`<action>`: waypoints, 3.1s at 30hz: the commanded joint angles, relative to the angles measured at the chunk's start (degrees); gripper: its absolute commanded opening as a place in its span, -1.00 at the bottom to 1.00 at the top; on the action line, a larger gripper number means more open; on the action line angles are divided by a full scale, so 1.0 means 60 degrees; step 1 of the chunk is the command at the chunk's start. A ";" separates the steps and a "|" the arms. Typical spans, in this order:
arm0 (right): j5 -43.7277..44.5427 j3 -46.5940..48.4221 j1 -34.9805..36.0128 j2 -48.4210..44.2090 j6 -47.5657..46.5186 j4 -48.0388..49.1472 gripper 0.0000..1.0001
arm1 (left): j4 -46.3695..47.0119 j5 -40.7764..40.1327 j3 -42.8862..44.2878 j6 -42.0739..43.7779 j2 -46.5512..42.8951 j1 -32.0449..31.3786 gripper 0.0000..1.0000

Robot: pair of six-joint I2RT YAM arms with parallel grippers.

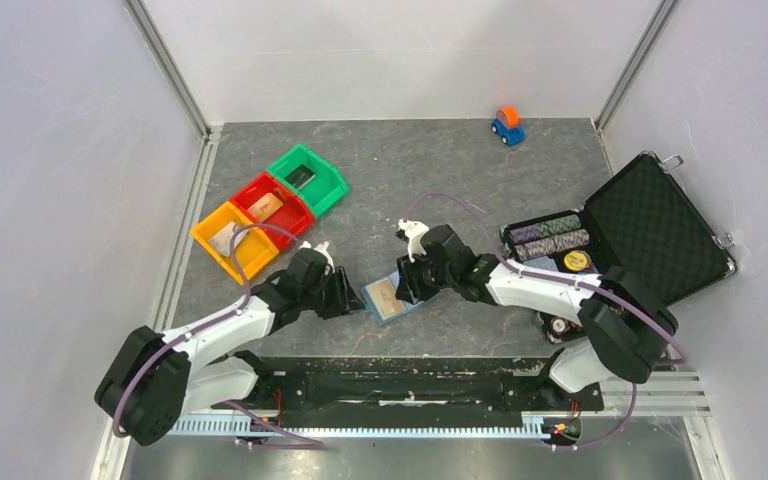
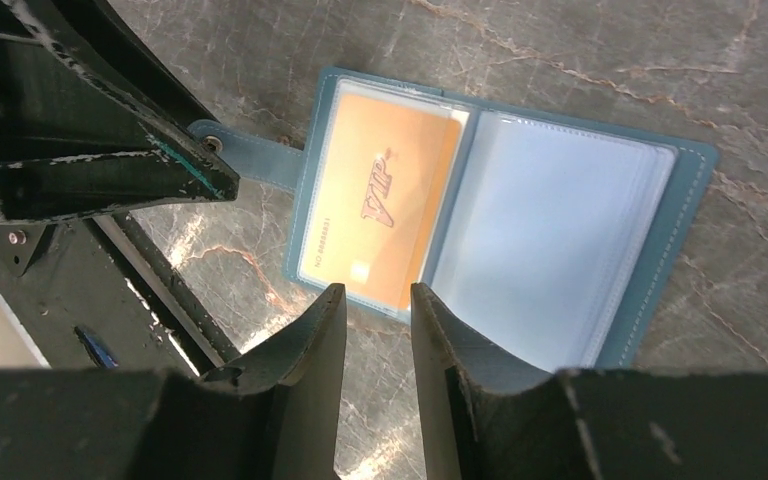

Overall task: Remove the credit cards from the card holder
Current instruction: Remove the credit card from the card holder.

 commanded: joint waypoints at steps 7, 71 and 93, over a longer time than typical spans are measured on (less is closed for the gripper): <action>0.0228 0.0031 0.0096 0.0500 0.0317 0.0728 -0.01 | 0.0470 -0.0378 0.0287 -0.0521 -0.0775 -0.0027 -0.02; 0.4927 0.1250 0.2061 0.0573 0.0450 -0.0948 -0.01 | 0.1591 0.0815 -0.0416 -0.0704 -0.0636 -0.0025 -0.95; 0.5842 0.1769 0.1931 0.0573 0.0005 -0.1674 0.03 | 0.1547 0.0761 -0.0391 -0.0543 -0.0633 -0.0029 -0.95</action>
